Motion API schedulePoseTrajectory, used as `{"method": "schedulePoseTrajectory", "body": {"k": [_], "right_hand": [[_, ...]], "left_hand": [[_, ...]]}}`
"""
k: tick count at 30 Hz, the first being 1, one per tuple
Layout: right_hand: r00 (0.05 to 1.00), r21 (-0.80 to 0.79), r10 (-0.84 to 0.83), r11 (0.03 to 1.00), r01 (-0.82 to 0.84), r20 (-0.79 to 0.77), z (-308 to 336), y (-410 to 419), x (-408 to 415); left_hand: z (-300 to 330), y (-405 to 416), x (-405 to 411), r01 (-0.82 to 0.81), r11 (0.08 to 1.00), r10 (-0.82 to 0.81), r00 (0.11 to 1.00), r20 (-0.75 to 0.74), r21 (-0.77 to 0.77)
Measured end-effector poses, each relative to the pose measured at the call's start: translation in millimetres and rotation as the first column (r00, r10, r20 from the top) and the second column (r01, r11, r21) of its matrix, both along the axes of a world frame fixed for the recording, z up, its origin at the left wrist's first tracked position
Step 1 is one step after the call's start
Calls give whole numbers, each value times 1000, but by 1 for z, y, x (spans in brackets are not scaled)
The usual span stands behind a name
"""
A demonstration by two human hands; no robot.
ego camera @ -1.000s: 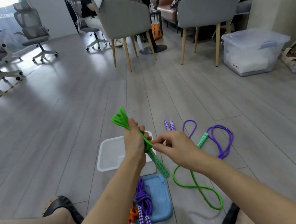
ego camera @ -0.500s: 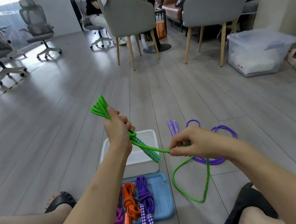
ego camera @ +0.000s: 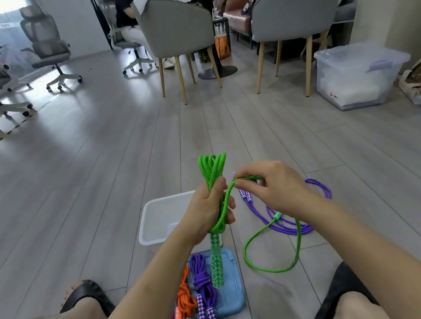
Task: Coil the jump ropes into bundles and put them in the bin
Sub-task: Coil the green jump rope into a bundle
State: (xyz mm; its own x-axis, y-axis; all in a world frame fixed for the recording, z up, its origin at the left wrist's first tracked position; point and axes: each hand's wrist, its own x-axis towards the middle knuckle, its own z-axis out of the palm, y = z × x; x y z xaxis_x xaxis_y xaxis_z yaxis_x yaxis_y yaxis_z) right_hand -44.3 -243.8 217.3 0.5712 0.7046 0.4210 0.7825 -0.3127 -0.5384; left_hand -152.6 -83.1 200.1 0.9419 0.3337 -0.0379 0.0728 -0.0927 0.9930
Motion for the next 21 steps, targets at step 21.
{"method": "schedulePoseTrajectory", "body": {"k": [21], "right_hand": [[855, 37, 80, 997, -72, -512, -6, -11, 10]], "left_hand": [[19, -13, -5, 214, 975, -216, 976, -17, -62]]}}
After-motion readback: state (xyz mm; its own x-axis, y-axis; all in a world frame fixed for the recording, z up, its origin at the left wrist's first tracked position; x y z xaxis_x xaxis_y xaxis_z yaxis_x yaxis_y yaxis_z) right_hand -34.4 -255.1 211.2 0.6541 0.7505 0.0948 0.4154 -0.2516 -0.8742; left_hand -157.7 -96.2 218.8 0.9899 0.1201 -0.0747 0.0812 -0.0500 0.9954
